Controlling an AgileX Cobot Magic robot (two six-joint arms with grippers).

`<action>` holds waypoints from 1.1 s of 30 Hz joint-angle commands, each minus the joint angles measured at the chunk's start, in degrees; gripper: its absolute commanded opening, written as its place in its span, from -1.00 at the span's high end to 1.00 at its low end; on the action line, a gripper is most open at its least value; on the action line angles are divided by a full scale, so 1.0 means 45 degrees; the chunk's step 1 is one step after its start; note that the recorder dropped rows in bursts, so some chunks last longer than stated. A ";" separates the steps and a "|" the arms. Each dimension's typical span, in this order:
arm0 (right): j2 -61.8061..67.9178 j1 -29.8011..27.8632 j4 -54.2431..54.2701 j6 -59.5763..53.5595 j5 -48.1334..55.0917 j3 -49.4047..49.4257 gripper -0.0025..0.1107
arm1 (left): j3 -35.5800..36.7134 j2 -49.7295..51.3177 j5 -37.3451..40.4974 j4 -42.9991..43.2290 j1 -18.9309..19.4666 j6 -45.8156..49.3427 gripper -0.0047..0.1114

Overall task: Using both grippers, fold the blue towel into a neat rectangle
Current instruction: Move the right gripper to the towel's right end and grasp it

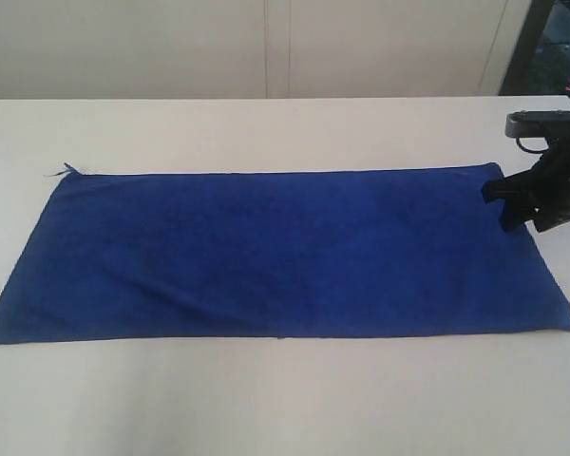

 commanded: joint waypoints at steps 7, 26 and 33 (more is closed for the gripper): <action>0.0393 -0.0057 -0.0235 -0.0168 -0.0442 -0.0115 0.13 | 0.0064 -0.0064 0.0060 -0.0023 -0.0088 0.0000 0.92; 0.0642 -0.0057 -0.0265 -0.0623 0.0257 -0.0115 0.67 | 0.0064 -0.0064 0.0060 -0.0023 -0.0088 0.0000 0.92; 0.0642 -0.0057 -0.1435 0.0143 -0.0075 -0.0168 0.96 | 0.0064 -0.0064 0.0054 -0.0023 -0.0088 0.0027 0.92</action>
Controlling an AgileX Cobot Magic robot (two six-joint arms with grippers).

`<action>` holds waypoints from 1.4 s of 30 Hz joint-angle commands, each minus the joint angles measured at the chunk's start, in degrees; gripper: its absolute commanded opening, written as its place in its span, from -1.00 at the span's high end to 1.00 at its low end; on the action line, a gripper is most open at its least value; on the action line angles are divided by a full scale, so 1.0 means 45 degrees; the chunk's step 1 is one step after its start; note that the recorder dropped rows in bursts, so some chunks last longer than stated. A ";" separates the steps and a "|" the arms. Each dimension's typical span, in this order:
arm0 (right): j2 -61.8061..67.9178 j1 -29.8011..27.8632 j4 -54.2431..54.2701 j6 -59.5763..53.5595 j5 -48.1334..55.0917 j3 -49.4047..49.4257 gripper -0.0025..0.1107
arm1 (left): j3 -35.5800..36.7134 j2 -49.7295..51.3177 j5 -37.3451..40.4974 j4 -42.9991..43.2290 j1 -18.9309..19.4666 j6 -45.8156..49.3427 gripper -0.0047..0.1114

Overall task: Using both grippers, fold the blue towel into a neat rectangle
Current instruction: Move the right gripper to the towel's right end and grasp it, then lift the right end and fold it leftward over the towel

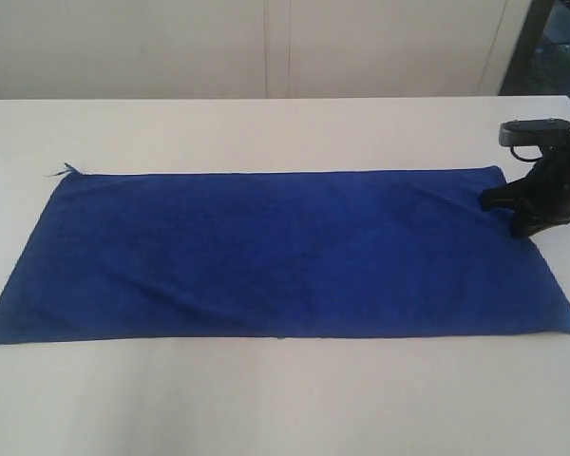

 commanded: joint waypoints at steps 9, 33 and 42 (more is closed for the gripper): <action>-0.0065 -0.0998 -0.7309 0.5939 0.0095 -0.0586 0.96 | 0.0064 -0.0064 0.0054 -0.0023 -0.0088 -0.0014 0.92; -0.5308 0.3025 -0.7629 0.6995 0.0163 -0.0586 0.96 | 0.0064 -0.0064 0.0054 -0.0023 -0.0088 -0.0014 0.92; -0.5465 0.6337 -0.7198 0.7019 0.0324 -0.1519 0.96 | 0.0064 -0.0064 0.0054 -0.0023 -0.0088 -0.0014 0.92</action>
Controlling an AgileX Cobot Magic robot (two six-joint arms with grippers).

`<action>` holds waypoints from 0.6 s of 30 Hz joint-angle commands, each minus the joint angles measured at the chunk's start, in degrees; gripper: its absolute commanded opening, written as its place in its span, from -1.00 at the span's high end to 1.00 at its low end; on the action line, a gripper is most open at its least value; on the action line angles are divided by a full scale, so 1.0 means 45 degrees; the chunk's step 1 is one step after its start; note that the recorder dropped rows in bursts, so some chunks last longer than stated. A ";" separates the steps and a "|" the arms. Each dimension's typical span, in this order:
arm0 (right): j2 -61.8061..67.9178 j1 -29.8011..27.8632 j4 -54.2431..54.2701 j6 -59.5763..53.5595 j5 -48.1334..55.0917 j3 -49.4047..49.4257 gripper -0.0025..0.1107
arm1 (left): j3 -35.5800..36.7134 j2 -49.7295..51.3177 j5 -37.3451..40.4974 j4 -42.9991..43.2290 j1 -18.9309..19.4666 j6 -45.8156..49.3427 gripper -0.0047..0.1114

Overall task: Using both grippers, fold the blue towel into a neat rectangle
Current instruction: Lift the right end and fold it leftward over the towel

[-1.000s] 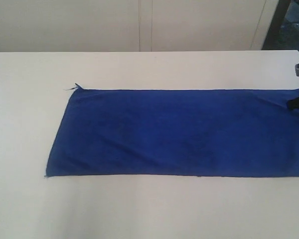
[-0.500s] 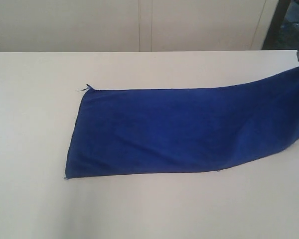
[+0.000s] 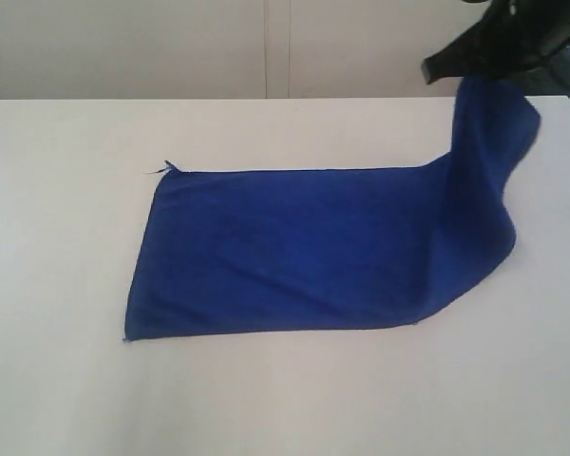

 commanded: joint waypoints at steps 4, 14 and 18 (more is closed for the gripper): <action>0.0068 0.2522 0.0612 -0.0218 0.0428 -0.1434 0.96 | 0.0064 -0.0064 0.0054 -0.0023 -0.0088 -0.0014 0.92; 0.2343 0.5059 0.2257 -0.1134 0.0701 -0.3627 0.96 | 0.0064 -0.0064 0.0054 -0.0023 -0.0088 -0.0014 0.92; 0.3899 0.5895 0.2751 -0.1253 0.0510 -0.4434 0.96 | 0.0064 -0.0064 0.0054 -0.0023 -0.0088 -0.0014 0.92</action>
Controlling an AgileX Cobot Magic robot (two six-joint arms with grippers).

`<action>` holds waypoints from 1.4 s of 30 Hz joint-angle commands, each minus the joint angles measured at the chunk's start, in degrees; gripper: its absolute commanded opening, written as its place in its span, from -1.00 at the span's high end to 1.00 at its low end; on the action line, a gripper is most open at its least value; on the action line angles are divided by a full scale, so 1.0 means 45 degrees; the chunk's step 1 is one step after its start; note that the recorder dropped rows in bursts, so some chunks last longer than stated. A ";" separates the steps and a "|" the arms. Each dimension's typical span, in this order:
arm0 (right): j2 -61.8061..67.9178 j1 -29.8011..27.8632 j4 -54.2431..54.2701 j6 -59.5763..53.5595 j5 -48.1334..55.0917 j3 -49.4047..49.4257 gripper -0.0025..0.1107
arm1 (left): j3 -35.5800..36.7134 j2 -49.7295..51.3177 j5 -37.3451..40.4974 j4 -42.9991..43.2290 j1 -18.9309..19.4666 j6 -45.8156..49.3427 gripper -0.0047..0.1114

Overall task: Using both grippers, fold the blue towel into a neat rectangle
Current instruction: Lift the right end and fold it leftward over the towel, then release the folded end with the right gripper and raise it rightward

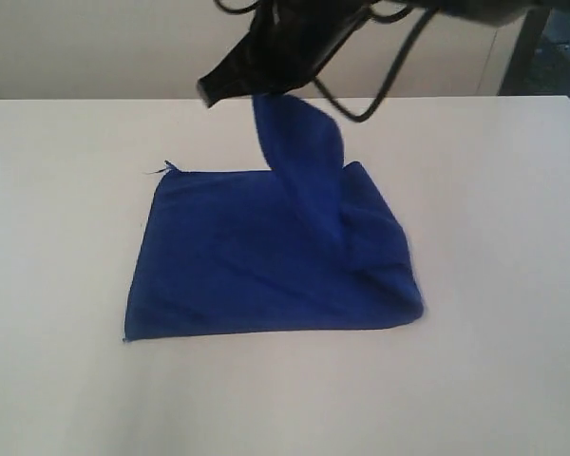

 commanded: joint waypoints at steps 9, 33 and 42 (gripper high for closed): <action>0.4016 0.1357 0.0831 -0.0189 -0.0188 -0.2189 0.96 | 0.0064 -0.0064 0.0054 -0.0023 -0.0088 -0.0014 0.92; 0.6389 0.1514 0.4065 -0.0324 -0.0946 -0.3940 0.96 | 0.0064 -0.0064 0.0054 -0.0023 -0.0088 -0.0014 0.92; 0.6874 0.1514 0.4400 -0.0505 -0.0931 -0.3940 0.96 | 0.0064 -0.0064 0.0054 -0.0023 -0.0088 -0.0014 0.92</action>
